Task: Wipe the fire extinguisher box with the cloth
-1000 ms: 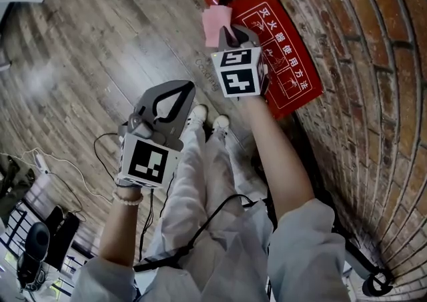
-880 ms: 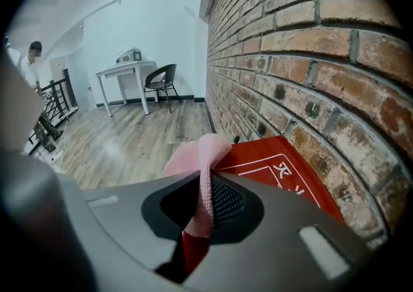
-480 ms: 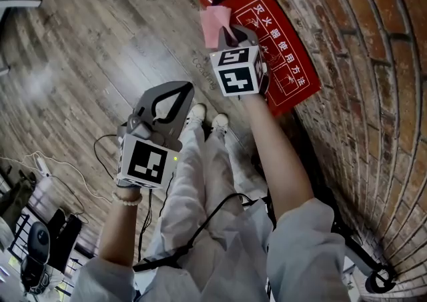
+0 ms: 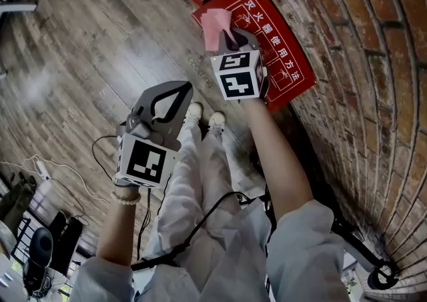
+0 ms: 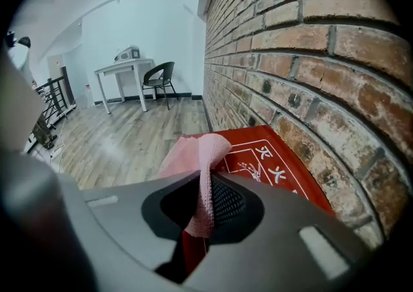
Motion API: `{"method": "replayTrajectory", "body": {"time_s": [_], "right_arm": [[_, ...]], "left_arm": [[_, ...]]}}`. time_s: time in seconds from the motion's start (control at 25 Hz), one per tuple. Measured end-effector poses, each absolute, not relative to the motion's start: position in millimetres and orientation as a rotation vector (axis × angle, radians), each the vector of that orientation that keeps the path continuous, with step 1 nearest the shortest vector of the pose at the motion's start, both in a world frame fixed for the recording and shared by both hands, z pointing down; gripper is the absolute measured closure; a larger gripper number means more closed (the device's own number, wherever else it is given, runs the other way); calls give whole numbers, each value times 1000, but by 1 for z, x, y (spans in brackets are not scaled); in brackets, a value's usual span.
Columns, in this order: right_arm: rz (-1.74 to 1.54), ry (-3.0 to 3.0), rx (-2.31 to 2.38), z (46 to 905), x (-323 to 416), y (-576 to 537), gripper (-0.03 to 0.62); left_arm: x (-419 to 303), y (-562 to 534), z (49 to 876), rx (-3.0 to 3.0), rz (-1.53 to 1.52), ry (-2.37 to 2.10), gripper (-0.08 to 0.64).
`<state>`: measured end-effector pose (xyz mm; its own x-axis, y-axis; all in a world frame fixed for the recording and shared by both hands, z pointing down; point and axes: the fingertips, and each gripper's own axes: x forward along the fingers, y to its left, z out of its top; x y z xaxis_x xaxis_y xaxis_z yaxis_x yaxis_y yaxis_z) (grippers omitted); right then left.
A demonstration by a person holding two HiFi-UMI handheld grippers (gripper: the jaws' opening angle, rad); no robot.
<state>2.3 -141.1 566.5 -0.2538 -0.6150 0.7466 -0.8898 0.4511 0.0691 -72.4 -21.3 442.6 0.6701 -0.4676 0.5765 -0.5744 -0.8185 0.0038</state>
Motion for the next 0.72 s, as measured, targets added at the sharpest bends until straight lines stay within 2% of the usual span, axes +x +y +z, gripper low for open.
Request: {"method": "replayTrajectory", "body": {"time_s": [0.72], "right_arm": [[566,-1910,1379,566,59,-83,563]], "left_arm": [[-29,-2,432,2763,847,-754,561]]}}
